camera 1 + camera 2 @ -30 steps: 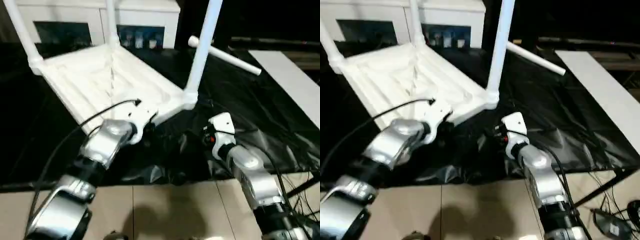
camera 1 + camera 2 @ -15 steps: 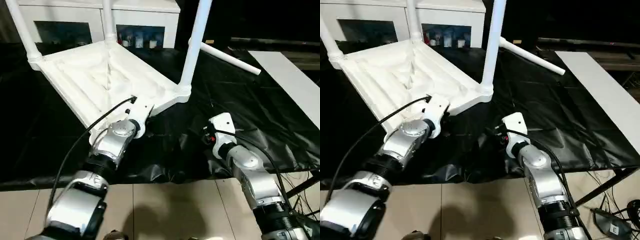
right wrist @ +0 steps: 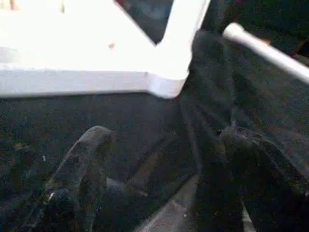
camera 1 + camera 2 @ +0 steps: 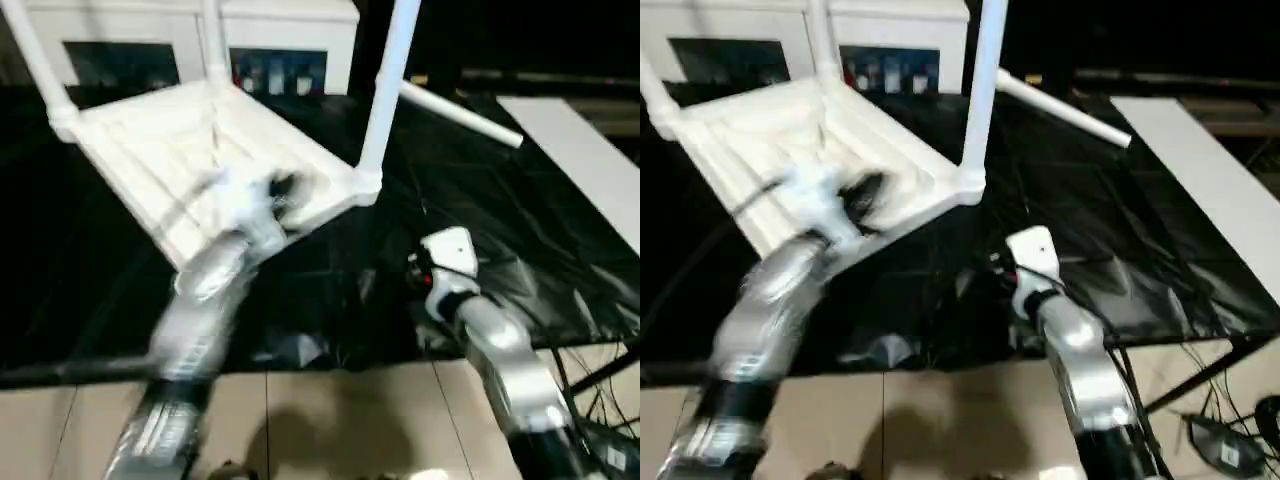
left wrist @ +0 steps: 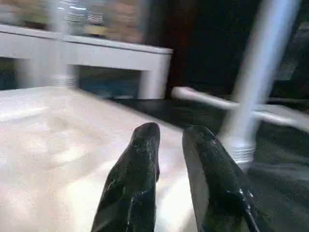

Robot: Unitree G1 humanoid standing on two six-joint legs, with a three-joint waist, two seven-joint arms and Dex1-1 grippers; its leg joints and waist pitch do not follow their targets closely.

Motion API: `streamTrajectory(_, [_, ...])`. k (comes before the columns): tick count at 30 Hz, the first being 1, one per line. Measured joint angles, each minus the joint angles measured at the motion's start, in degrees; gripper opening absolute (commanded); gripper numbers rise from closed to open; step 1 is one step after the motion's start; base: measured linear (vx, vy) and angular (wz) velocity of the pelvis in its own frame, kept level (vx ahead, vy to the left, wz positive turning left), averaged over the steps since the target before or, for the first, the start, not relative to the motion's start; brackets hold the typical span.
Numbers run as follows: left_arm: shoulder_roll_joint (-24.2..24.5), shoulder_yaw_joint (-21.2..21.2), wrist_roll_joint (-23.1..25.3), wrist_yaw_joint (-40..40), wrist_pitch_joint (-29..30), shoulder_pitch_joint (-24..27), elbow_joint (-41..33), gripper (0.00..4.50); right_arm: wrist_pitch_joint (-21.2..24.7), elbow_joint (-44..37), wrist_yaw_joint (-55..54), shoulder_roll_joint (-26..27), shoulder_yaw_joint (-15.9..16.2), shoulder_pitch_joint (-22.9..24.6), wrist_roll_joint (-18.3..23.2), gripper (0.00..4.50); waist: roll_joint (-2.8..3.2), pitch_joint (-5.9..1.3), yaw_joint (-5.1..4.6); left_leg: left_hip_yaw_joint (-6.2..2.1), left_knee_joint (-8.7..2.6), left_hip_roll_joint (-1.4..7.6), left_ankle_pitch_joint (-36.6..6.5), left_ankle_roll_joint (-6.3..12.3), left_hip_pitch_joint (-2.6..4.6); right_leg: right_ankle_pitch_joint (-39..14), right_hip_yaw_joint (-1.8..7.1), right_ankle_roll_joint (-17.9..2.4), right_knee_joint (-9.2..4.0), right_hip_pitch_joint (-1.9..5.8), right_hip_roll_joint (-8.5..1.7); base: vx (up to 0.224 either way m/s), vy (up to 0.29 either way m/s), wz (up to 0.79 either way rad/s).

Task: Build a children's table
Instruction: Rotate leg to tighten, then move to table

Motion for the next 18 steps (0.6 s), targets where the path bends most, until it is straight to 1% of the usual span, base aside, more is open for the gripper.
streamTrajectory(2, [0.3,0.3,2.6,1.9,0.6,3.4,-3.2,1.09,0.1,-1.9,-0.5,1.0,-1.1,0.5,0.8,3.83,0.01,0.0,0.1,0.0,0.0,-0.02,0.0,0.0,0.01,0.0,0.03,0.1,-0.02,0.04,-0.02,0.0,0.0,0.0])
streamTrajectory(3, [0.2,0.3,3.9,2.8,0.8,4.4,-3.9,1.09,0.2,-2.5,-1.2,1.4,-1.8,0.5,1.2,3.83,0.02,0.02,0.08,-0.47,-0.01,-0.19,0.0,0.01,-0.34,-0.2,-0.36,0.3,-0.06,0.26,-0.18,0.0,0.0,0.0])
streamTrajectory(4, [0.1,0.2,5.6,4.2,0.9,5.2,-4.3,1.09,0.5,-2.6,-2.3,2.1,-3.1,0.3,1.9,3.83,0.23,0.08,-0.16,-1.48,0.01,-0.35,0.0,0.01,-0.46,-0.2,-1.03,0.4,-0.33,0.7,-0.18,-0.024,-0.017,0.26])
streamTrajectory(5, [-0.1,0.2,6.6,5.5,1.1,5.4,-4.5,1.09,0.8,-2.6,-3.0,2.3,-4.0,-0.1,2.3,3.83,0.61,0.12,-0.42,-2.65,0.1,-0.45,0.0,-0.01,-0.93,-0.2,-2.06,0.3,-0.66,1.2,-0.2,-0.016,-0.038,0.49])
streamTrajectory(6, [-0.5,0.2,7.2,6.8,1.4,5.6,-4.8,1.09,1.1,-2.6,-3.6,2.4,-4.5,-0.7,2.4,3.83,0.99,0.36,-0.78,-3.73,0.1,-0.54,0.0,-0.02,-1.07,-0.1,-2.76,0.1,-1.04,1.73,-0.07,-0.016,-0.038,0.49])
streamTrajectory(7, [-0.9,0.3,7.7,8.3,1.9,5.8,-5.2,1.09,1.3,-2.6,-4.1,2.6,-4.6,-1.7,2.4,3.83,1.37,0.58,-1.71,-5.4,0.15,-0.87,0.1,-0.19,-1.35,-0.2,-3.61,-0.7,-0.85,2.33,0.04,-0.032,-0.064,0.55])
streamTrajectory(8, [-1.2,0.2,7.9,9.2,2.2,5.8,-5.2,1.09,1.3,-2.6,-4.2,2.7,-4.5,-2.1,2.4,3.83,1.69,0.78,-2.01,-6.84,0.14,-1.0,0.2,-0.38,-1.44,-0.7,-3.63,-1.6,-0.03,2.68,0.71,-0.025,-0.115,0.61])
streamTrajectory(9, [-1.4,0.3,8.1,10.4,2.9,5.8,-5.4,1.09,1.5,-2.6,-4.5,2.9,-4.2,-2.2,2.4,3.83,1.76,0.83,-2.27,-8.15,0.12,-1.25,0.4,-0.75,-1.49,-2.2,-3.44,-4.0,1.4,2.7,1.39,-0.025,-0.115,0.61])
streamTrajectory(10, [-1.8,0.3,8.2,11.7,3.6,5.7,-5.5,1.09,1.6,-2.5,-4.6,3.1,-4.0,-2.3,2.4,3.83,1.72,0.85,-2.37,-10.13,0.03,-1.8,0.8,-1.3,-1.51,-3.9,-3.22,-6.5,3.13,2.62,2.04,-0.011,-0.177,0.68])
streamTrajectory(11, [-2.1,0.3,8.3,12.0,3.9,5.7,-5.5,1.09,1.6,-2.5,-4.6,3.1,-3.9,-2.4,2.4,3.83,1.49,0.77,-2.4,-10.89,-0.06,-2.13,0.8,-1.34,-1.53,-4.4,-3.2,-6.9,3.8,2.63,2.15,-0.02,-0.243,0.73])
streamTrajectory(12, [-2.5,0.1,8.7,12.3,4.3,5.6,-5.5,1.09,1.7,-2.5,-4.6,3.1,-3.8,-2.6,2.4,3.83,1.2,0.61,-2.19,-12.35,-0.7,-2.52,0.8,-1.36,-1.74,-5.1,-3.26,-7.1,4.44,2.63,2.6,-0.02,-0.243,0.73])
streamTrajectory(13, [-3.0,0.1,8.9,12.5,4.7,5.1,-5.5,1.09,1.9,-2.5,-4.6,3.0,-3.9,-3.2,2.4,3.83,0.84,0.4,-1.78,-13.23,-1.18,-3.03,0.2,-1.07,-2.17,-5.2,-4.18,-7.1,4.1,2.57,2.92,-0.071,-0.268,0.7])
streamTrajectory(14, [-3.6,-0.3,9.1,12.5,5.0,4.4,-5.5,1.09,2.1,-2.4,-4.6,2.8,-4.1,-3.7,2.4,3.83,0.88,0.55,-1.34,-12.25,2.29,-2.61,-2.1,0.37,-3.06,-5.1,-5.63,-7.0,3.89,2.47,2.45,-0.076,-0.244,0.51])
streamTrajectory(15, [-3.7,-0.6,9.3,12.5,5.1,4.2,-5.5,1.09,2.2,-2.1,-4.6,2.9,-4.2,-3.7,2.4,3.83,0.54,0.68,-0.64,-9.0,9.28,-1.98,-4.0,2.62,-3.79,-5.3,-7.13,-6.7,3.84,2.76,1.9,-0.076,-0.244,0.51])
streamTrajectory(16, [-3.8,-1.2,9.7,12.5,5.3,3.7,-5.5,1.09,2.3,-1.8,-4.6,2.9,-4.2,-3.7,2.3,3.83,0.64,0.62,-0.13,-4.91,15.34,-2.1,-5.4,4.74,-3.25,-5.5,-8.99,-6.3,3.38,3.39,1.47,-0.025,-0.214,0.44])
streamTrajectory(17, [-3.9,-1.6,10.0,12.6,5.4,3.2,-5.6,1.09,2.3,-1.8,-4.6,2.9,-4.3,-3.8,2.3,3.83,1.01,0.46,-0.09,-3.1,14.42,-2.28,-6.5,6.31,-1.13,-5.4,-10.94,-6.2,2.54,3.82,1.53,-0.021,-0.182,0.61])
streamTrajectory(18, [-3.8,-2.0,10.2,12.7,5.8,2.4,-5.6,1.09,2.3,-1.8,-4.8,2.7,-4.4,-3.9,2.1,3.83,1.31,0.28,-0.15,-2.23,11.99,-2.51,-9.5,6.54,0.64,-5.2,-12.97,-6.4,1.94,3.69,1.74,-0.021,-0.182,0.61])
